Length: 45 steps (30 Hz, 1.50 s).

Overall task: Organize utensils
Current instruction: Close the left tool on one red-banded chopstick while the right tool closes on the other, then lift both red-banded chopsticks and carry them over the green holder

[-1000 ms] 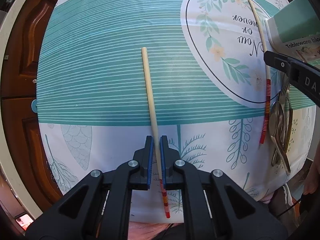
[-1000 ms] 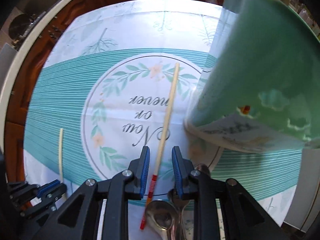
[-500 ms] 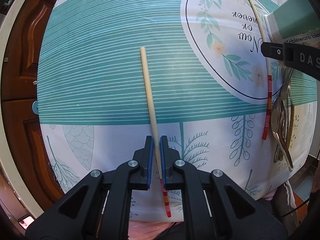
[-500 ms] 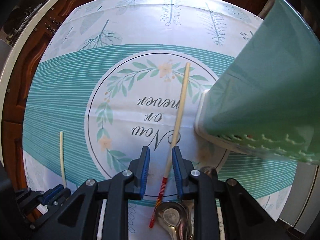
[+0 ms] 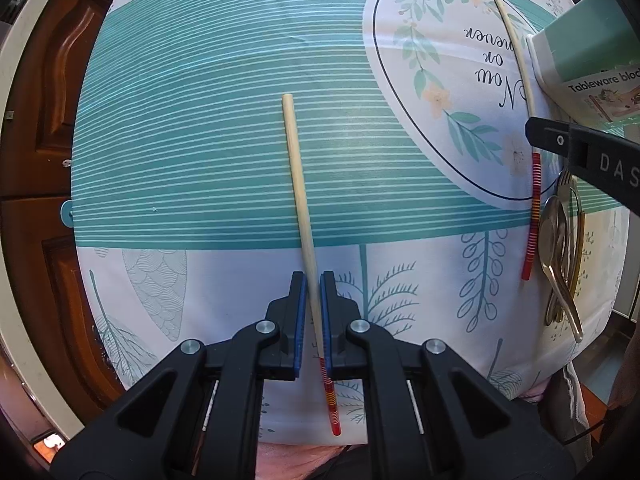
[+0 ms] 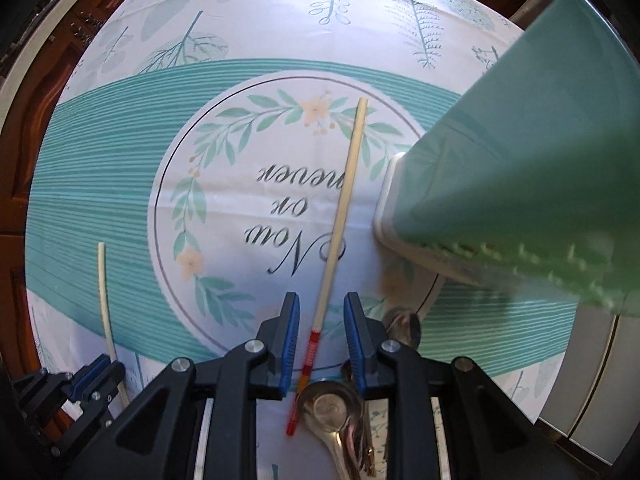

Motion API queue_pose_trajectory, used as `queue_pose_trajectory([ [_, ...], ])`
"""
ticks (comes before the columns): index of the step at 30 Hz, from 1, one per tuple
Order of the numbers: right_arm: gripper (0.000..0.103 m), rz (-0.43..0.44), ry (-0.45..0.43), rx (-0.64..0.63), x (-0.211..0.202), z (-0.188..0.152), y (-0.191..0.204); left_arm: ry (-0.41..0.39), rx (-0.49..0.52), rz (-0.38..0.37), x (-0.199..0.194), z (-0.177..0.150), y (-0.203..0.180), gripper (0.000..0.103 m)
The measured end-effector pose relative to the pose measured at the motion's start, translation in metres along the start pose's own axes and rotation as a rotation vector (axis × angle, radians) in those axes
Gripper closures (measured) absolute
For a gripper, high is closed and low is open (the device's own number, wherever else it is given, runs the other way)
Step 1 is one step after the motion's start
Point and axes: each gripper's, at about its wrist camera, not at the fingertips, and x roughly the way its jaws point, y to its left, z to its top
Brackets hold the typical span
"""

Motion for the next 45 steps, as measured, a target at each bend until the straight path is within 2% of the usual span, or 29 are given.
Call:
queue_pose_trajectory([
  [7, 0.08, 0.015, -0.041, 0.06, -0.001, -0.012, -0.003, -0.012, -0.005, -0.005, -0.002, -0.006, 0.002, 0.098],
  [10, 0.08, 0.056, 0.0, 0.082, 0.003, -0.029, -0.012, -0.016, -0.003, -0.006, -0.002, -0.008, 0.004, 0.098],
  [12, 0.081, 0.037, -0.018, 0.088, 0.007, -0.035, -0.015, -0.017, -0.003, -0.005, -0.003, -0.009, 0.004, 0.098],
  [22, 0.082, 0.028, -0.065, 0.133, 0.005, -0.026, -0.029, -0.017, 0.001, -0.011, -0.004, -0.009, 0.003, 0.098],
  [25, 0.097, 0.036, -0.066, 0.112, 0.005, -0.025, -0.026, -0.031, 0.0, -0.023, -0.005, -0.011, 0.004, 0.099],
  [27, 0.097, 0.063, -0.064, 0.101, 0.004, -0.026, -0.023, -0.05, 0.007, -0.038, -0.006, -0.016, 0.004, 0.1],
  [28, 0.097, 0.09, -0.061, 0.092, 0.004, -0.028, -0.023, -0.067, 0.007, -0.07, -0.007, -0.019, 0.005, 0.1],
  [30, 0.098, 0.163, -0.051, 0.084, 0.003, -0.035, -0.022, -0.128, 0.014, -0.112, -0.012, -0.027, 0.005, 0.1],
  [32, 0.098, 0.276, -0.058, 0.072, 0.001, -0.048, -0.024, -0.239, 0.038, -0.121, -0.022, -0.04, 0.001, 0.1],
  [33, 0.098, 0.297, -0.07, 0.062, -0.001, -0.054, -0.024, -0.278, 0.041, -0.129, -0.027, -0.045, 0.0, 0.1],
  [35, 0.098, 0.405, -0.137, 0.022, -0.014, -0.071, -0.028, -0.373, 0.041, -0.183, -0.041, -0.057, -0.002, 0.1],
  [36, 0.098, 0.432, -0.164, 0.011, -0.02, -0.077, -0.028, -0.412, 0.04, -0.203, -0.047, -0.062, -0.002, 0.1],
  [38, 0.098, 0.509, -0.279, -0.041, -0.04, -0.094, -0.038, -0.526, 0.054, -0.239, -0.068, -0.073, -0.008, 0.1],
  [41, 0.098, 0.562, -0.446, -0.114, -0.073, -0.117, -0.058, -0.656, 0.071, -0.259, -0.1, -0.082, -0.02, 0.1],
  [44, 0.098, 0.618, -0.612, -0.138, -0.109, -0.135, -0.08, -0.776, 0.092, -0.279, -0.138, -0.085, -0.032, 0.1],
  [45, 0.098, 0.613, -0.668, -0.132, -0.115, -0.135, -0.082, -0.826, 0.108, -0.278, -0.152, -0.087, -0.039, 0.1],
])
